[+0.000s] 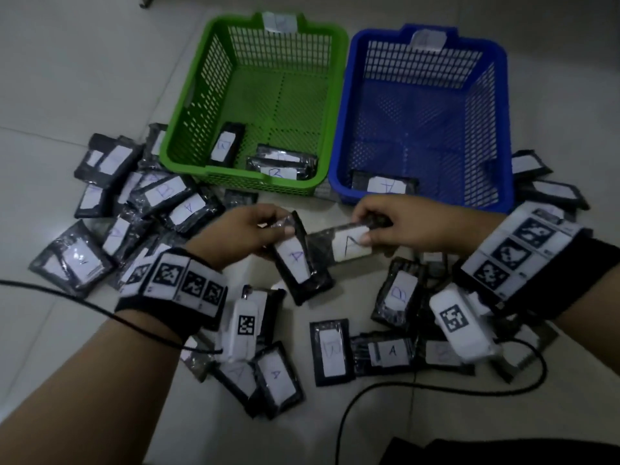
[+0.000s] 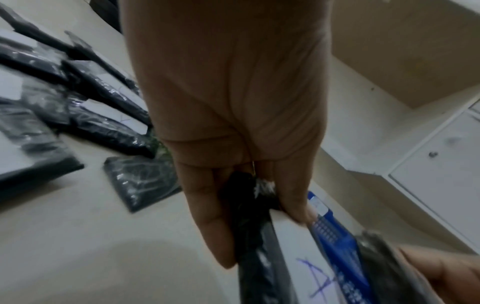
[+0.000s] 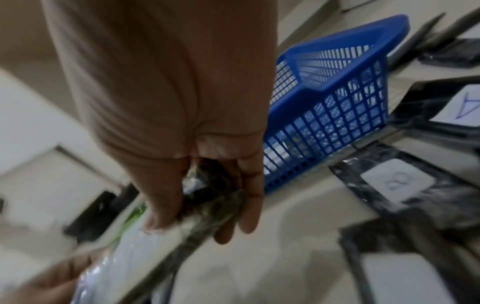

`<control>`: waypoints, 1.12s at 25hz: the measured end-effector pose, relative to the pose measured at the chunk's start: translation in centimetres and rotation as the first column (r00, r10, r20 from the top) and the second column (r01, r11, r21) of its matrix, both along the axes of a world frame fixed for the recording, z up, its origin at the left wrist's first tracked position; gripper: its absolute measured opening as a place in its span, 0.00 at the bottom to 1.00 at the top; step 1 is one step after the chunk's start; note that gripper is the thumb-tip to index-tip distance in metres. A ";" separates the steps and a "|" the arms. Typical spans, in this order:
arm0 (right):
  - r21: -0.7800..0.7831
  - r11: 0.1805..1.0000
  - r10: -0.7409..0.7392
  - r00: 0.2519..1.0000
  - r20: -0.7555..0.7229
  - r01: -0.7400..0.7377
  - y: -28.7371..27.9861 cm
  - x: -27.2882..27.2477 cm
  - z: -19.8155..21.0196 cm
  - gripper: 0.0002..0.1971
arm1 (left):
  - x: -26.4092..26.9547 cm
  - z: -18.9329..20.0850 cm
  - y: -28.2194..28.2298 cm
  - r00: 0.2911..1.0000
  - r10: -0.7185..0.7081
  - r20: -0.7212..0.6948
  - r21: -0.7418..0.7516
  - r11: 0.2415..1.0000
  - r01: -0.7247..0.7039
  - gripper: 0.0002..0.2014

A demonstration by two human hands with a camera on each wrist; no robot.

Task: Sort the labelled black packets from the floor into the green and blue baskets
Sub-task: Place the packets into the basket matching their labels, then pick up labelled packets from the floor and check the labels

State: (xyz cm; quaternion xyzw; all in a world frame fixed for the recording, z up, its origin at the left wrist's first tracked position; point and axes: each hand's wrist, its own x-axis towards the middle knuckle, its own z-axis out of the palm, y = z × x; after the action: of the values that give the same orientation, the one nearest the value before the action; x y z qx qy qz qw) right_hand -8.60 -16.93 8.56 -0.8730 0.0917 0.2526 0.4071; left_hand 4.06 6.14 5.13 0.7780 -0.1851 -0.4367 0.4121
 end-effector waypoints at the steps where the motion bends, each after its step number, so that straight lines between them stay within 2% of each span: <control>1: 0.125 0.986 -0.113 0.994 -0.004 0.113 -0.2 0.2 0.7 0.10 | 0.5 0.7 -0.5 0.998 0.060 -0.012 -0.045 0.997 -0.061 0.08; 2: 0.217 0.955 -0.207 0.978 -0.003 0.203 -0.5 0.4 1.2 0.09 | 0.9 1.3 -1.1 0.995 0.101 -0.017 -0.092 0.991 -0.102 0.10; 6: 0.280 0.885 -0.414 0.904 0.108 0.372 -2.3 1.0 1.6 0.10 | 2.3 2.5 -3.5 0.975 0.220 0.023 -0.287 0.936 -0.204 0.12; 9: 0.441 0.707 -0.657 0.744 0.120 0.553 -4.0 1.0 0.6 0.08 | 2.6 2.5 -5.7 0.947 0.309 0.083 -0.389 0.886 -0.254 0.17; 11: 0.399 0.632 -0.759 0.633 0.150 0.664 -5.5 0.9 -0.2 0.07 | 2.4 2.2 -7.7 0.940 0.312 0.141 -0.399 0.886 -0.235 0.17; 13: 0.226 0.614 -0.788 0.573 0.224 0.757 -7.8 0.5 -1.4 0.10 | 1.9 1.8 -10.0 0.925 0.282 0.255 -0.356 0.917 -0.182 0.15; 14: 0.076 0.633 -0.757 0.596 0.269 0.770 -8.7 0.2 -1.9 0.11 | 1.6 1.5 -10.9 0.907 0.268 0.324 -0.328 0.932 -0.158 0.15; 16: -0.209 0.669 -0.655 0.698 0.290 0.714 -10.2 -0.6 -3.1 0.12 | 1.2 1.1 -12.6 0.857 0.245 0.453 -0.268 0.954 -0.132 0.16; 18: -0.338 0.701 -0.586 0.778 0.227 0.627 -10.8 -1.2 -3.8 0.13 | 1.0 0.7 -14.0 0.816 0.221 0.534 -0.205 0.970 -0.129 0.17; 22: -0.433 0.774 -0.440 0.884 0.157 0.462 -10.5 -1.7 -4.4 0.16 | -0.1 -0.4 -15.8 0.799 0.105 0.592 -0.135 0.990 -0.031 0.19; 25: -0.510 0.776 -0.341 0.927 0.154 0.370 -10.5 -2.5 -5.0 0.18 | -0.7 -1.3 -16.6 0.668 -0.098 0.737 0.042 0.994 0.100 0.19; 27: -0.474 0.780 -0.320 0.912 0.258 0.408 -10.3 -3.5 -4.8 0.17 | -0.9 -1.6 -16.7 0.585 -0.186 0.789 0.140 0.982 0.123 0.19; 28: -0.426 0.783 -0.327 0.883 0.338 0.453 -10.0 -4.3 -4.4 0.16 | -1.4 -1.6 -16.5 0.537 -0.184 0.824 0.139 0.983 0.123 0.19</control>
State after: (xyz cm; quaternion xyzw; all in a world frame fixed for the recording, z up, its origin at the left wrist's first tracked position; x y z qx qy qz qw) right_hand -12.87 -26.97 4.11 -0.9332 0.2817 0.0203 0.2221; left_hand 2.68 -10.32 3.52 0.8851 -0.4114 -0.0563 0.2103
